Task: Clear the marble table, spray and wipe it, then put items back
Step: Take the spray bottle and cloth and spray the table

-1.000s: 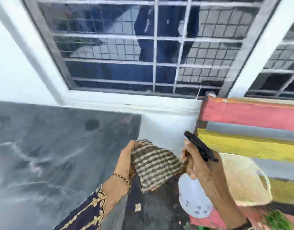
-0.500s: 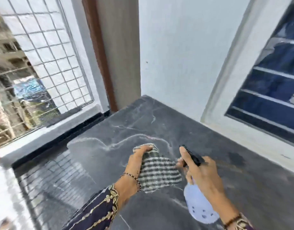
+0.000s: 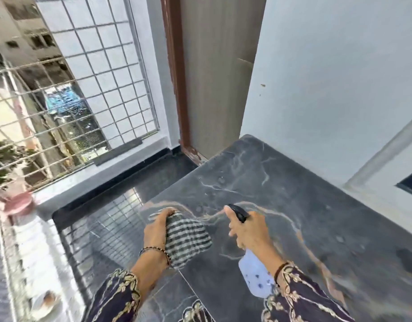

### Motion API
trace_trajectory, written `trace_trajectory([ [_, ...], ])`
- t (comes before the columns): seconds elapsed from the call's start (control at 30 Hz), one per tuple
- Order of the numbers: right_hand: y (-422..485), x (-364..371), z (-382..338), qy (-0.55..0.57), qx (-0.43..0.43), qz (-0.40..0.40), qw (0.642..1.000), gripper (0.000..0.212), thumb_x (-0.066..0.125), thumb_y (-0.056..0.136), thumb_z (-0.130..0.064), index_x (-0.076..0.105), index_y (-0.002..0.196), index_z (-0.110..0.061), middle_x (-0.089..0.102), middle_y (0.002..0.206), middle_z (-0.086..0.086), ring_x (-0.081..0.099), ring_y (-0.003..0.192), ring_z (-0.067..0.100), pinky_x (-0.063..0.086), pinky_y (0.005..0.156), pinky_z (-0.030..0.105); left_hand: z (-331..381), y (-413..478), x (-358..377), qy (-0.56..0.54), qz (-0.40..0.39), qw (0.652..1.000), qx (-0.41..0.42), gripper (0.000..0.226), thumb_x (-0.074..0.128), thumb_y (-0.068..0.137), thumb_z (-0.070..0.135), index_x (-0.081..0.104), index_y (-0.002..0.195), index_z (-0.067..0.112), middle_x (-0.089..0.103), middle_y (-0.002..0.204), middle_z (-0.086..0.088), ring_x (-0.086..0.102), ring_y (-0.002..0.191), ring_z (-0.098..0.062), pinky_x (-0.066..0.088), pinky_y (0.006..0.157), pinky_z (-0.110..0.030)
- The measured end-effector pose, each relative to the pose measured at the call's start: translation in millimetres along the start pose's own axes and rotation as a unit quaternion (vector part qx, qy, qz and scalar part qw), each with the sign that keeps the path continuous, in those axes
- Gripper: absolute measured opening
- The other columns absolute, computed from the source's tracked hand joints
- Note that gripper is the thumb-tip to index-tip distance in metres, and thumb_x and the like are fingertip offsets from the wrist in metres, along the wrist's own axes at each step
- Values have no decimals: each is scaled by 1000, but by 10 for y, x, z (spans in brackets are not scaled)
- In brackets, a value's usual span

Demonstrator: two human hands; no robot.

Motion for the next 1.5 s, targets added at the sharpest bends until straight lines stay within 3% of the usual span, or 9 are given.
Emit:
trace_trajectory([
  [0.13, 346, -223, 12, 37, 35, 12, 999, 61, 63, 87, -65, 70, 69, -8, 75, 63, 2, 67, 39, 25, 45, 32, 26, 0, 141, 69, -6, -4, 1000, -10, 38, 75, 70, 44, 71, 84, 10, 72, 64, -6, 67, 53, -24, 51, 47, -26],
  [0.4, 1073, -862, 277, 34, 101, 160, 981, 70, 60, 84, -70, 67, 55, -6, 64, 41, 5, 60, 33, 24, 56, 42, 37, 59, 278, 505, 20, -27, 999, -18, 44, 75, 70, 43, 71, 94, 6, 74, 81, -15, 69, 67, -30, 54, 57, -31],
  [0.53, 1345, -1058, 433, 85, 119, 146, 978, 65, 63, 85, -66, 71, 68, -4, 70, 51, 3, 64, 35, 22, 50, 37, 29, 68, 326, 670, 26, -22, 999, -20, 43, 76, 70, 43, 71, 94, 7, 74, 82, -13, 69, 68, -29, 52, 54, -29],
  [0.73, 1475, -1479, 616, 82, 142, 195, 967, 69, 60, 88, -66, 69, 76, 2, 73, 65, 15, 63, 40, 28, 61, 53, 42, 57, 357, 722, 34, -19, 999, -13, 40, 75, 70, 45, 71, 88, 10, 74, 73, -10, 69, 63, -27, 50, 52, -28],
  [0.97, 1196, -1787, 921, 89, 170, 231, 954, 63, 59, 90, -64, 70, 79, -3, 75, 69, 9, 70, 45, 23, 62, 52, 42, 30, 277, 762, 43, -4, 999, -3, 41, 74, 67, 49, 70, 82, 12, 72, 71, -9, 67, 61, -26, 50, 54, -28],
  [1.1, 834, -1892, 1014, 42, 169, 251, 952, 62, 54, 90, -69, 68, 69, -11, 74, 66, 4, 67, 41, 20, 63, 54, 47, 12, 158, 789, 33, -7, 999, -2, 41, 76, 63, 48, 68, 82, 13, 71, 73, -8, 67, 61, -25, 51, 53, -28],
  [1.23, 375, -1916, 1230, 20, 228, 237, 944, 70, 55, 85, -73, 70, 93, -5, 74, 92, 18, 73, 73, 34, 63, 71, 53, 36, 40, 654, 12, -4, 1000, 9, 41, 76, 61, 49, 67, 83, 15, 70, 78, -6, 66, 65, -24, 51, 57, -30],
  [1.4, -212, -1676, 1304, 26, 211, 170, 962, 72, 62, 79, -76, 69, 84, -4, 75, 65, 7, 66, 41, 23, 57, 46, 35, 45, -91, 232, -14, 8, 1000, 23, 39, 76, 60, 49, 64, 81, 18, 69, 78, -5, 66, 71, -25, 55, 68, -37],
  [1.5, -562, -1531, 1178, -47, 195, 169, 965, 76, 57, 78, -79, 66, 80, -4, 73, 70, 13, 69, 50, 31, 62, 54, 43, 4, -198, -36, -31, -10, 999, 15, 35, 74, 64, 47, 63, 81, 19, 69, 79, -4, 66, 71, -25, 56, 73, -41],
])
Point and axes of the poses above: each hand's wrist, its own y-axis towards the middle knuckle, its own x-axis out of the palm, z = x × y, the point moved 8 cm from there along y, towards the middle knuckle
